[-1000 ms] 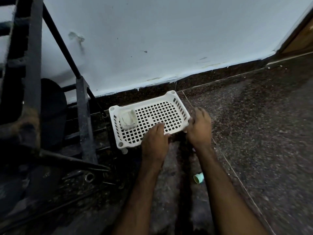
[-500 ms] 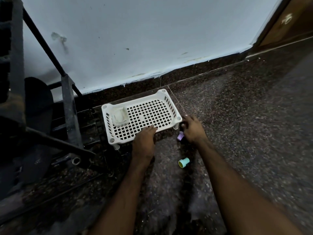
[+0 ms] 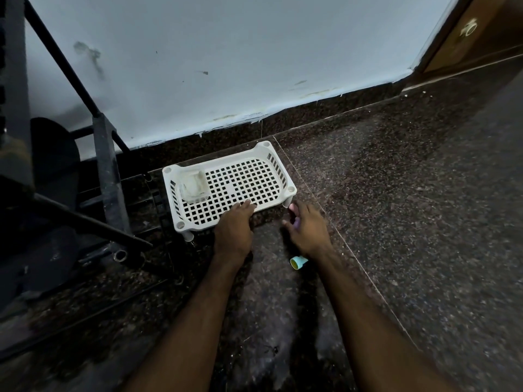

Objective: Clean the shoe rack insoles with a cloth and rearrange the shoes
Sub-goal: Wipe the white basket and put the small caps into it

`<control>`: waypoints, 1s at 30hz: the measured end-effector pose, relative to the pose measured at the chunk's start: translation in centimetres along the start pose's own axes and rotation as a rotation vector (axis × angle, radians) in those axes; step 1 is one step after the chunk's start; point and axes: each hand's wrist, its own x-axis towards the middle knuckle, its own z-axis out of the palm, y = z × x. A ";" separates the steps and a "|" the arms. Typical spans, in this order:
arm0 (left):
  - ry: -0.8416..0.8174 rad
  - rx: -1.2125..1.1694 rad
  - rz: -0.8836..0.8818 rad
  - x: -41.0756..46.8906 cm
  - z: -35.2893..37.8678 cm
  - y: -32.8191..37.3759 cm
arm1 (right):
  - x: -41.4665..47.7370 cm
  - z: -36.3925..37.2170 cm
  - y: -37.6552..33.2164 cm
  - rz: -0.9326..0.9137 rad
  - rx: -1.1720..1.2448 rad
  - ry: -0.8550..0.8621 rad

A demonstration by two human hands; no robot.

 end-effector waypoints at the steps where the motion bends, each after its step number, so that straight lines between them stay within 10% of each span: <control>1: 0.009 0.008 0.002 0.0 0.0 0.0 | -0.4 0.4 -0.3 -0.001 -0.008 0.036; 16: -0.163 0.018 0.127 -2.7 0.6 -0.3 | -11.0 4.5 0.3 -0.182 -0.284 0.162; 19: -0.194 0.007 0.164 -3.9 0.8 -0.6 | -11.4 2.5 0.6 -0.036 0.058 0.178; 24: -0.193 -0.062 0.153 -7.0 1.6 -0.5 | -12.2 -2.8 -2.9 0.407 0.753 0.781; 30: -0.099 -0.151 0.180 -12.9 3.1 0.9 | -10.1 -3.2 -7.8 0.558 1.338 0.545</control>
